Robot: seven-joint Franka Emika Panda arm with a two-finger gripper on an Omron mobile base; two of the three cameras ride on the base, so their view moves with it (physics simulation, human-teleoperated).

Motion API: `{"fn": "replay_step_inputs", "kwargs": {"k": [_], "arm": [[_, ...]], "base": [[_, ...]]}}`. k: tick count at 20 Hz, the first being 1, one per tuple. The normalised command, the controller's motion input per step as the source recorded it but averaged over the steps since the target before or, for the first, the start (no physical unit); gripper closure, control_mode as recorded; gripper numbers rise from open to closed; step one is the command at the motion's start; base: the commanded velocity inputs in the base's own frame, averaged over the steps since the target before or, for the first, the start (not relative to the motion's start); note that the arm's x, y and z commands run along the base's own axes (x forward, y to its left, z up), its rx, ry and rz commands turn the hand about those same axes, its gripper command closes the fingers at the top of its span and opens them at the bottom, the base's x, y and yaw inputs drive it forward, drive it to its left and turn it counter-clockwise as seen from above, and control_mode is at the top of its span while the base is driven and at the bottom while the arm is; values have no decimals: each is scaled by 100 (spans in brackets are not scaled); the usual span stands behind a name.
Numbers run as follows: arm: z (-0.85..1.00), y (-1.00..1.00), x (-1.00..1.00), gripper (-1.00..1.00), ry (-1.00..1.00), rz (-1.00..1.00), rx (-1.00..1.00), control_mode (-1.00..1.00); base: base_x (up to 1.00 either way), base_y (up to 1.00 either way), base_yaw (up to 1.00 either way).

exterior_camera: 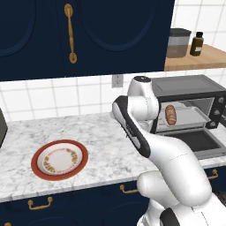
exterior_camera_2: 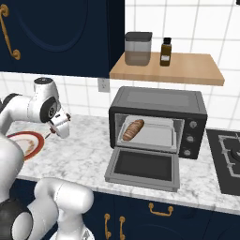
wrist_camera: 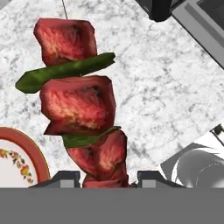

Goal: Pick up the kebab skewer and baguette bread, and place them inside the toaster oven. Close the toaster oven door and start by setting the timer.

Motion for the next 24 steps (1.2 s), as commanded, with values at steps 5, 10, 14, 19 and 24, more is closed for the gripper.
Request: {"fn": "replay_step_inputs", "kwargs": {"k": [5,10,14,19,24], "arm": [[29,-95,-21,100,-1,0,-4,-100],[39,-100,0,100,3,6,-12,-100],[16,-100,0,100,0,11,-16,-100],[1,-96,0,100,-2,21,-18,-100],[0,-84,-8,100,-17,37,-10,-100]], "base": [[0,0,0],[0,0,0],[0,0,0],[0,0,0],[0,0,0]]}}
